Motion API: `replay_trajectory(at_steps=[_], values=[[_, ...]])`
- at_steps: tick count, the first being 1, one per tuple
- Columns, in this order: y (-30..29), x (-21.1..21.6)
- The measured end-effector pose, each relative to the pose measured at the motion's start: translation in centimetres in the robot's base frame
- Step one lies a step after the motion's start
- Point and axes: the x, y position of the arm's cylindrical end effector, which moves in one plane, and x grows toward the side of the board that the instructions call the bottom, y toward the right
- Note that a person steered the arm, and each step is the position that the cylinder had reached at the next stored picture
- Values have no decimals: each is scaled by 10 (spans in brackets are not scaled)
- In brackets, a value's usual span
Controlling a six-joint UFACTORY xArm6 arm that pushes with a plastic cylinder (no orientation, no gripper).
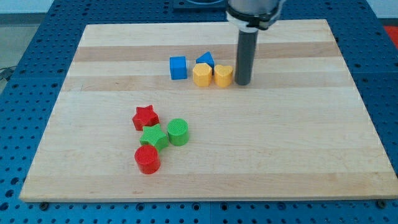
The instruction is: Place yellow blocks and blue blocks in a diagonal line
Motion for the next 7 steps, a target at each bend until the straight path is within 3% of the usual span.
replay_trajectory(at_steps=[1, 2, 7], values=[[47, -16], [49, -31], [-51, -33]])
